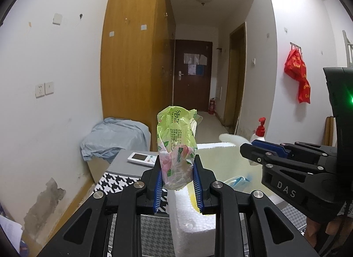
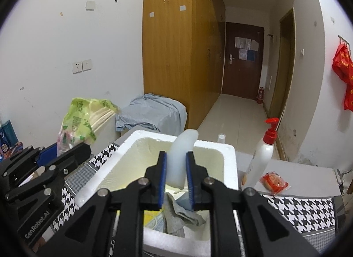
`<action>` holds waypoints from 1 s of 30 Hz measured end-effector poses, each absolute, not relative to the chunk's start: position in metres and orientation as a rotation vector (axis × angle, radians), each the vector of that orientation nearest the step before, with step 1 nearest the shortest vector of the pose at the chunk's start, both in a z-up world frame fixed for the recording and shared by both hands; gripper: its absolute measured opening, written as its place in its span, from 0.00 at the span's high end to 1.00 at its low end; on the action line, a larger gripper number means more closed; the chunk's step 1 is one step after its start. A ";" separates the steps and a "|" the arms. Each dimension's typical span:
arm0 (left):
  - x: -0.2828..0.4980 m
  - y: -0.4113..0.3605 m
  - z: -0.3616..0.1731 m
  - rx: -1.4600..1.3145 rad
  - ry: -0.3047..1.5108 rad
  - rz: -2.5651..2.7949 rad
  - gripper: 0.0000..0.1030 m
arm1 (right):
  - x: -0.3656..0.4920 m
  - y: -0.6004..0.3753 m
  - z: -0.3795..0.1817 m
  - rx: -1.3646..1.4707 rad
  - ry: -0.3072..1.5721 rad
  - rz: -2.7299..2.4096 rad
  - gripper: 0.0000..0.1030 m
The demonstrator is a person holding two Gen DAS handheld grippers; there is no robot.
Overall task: Organize soft objects
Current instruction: 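Lower the foam stick into the foam box and open the right tool, then lower the snack packet into the foam box and open the left tool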
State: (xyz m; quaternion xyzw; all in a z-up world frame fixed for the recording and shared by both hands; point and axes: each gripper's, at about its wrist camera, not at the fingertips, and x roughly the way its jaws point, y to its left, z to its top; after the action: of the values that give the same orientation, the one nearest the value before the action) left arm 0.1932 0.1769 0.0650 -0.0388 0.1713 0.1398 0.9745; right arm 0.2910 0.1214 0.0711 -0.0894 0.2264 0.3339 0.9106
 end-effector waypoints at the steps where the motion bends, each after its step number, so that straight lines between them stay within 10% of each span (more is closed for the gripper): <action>1: 0.193 0.177 0.065 -0.082 0.346 0.284 0.74 | 0.290 0.122 0.071 -0.191 0.468 0.687 0.76; 5: 0.193 0.180 0.066 -0.083 0.346 0.290 0.74 | 0.286 0.122 0.072 -0.203 0.449 0.676 0.69; 9: 0.192 0.184 0.065 -0.087 0.349 0.300 0.74 | 0.278 0.114 0.075 -0.200 0.394 0.628 0.13; 30: 0.201 0.165 0.070 -0.073 0.353 0.269 0.74 | 0.273 0.066 0.082 -0.145 0.365 0.569 0.07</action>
State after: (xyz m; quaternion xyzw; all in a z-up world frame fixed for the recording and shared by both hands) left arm 0.2014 0.1650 0.0699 -0.0360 0.1748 0.1334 0.9749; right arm 0.2728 0.0662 0.0823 -0.0708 0.1787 0.2790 0.9409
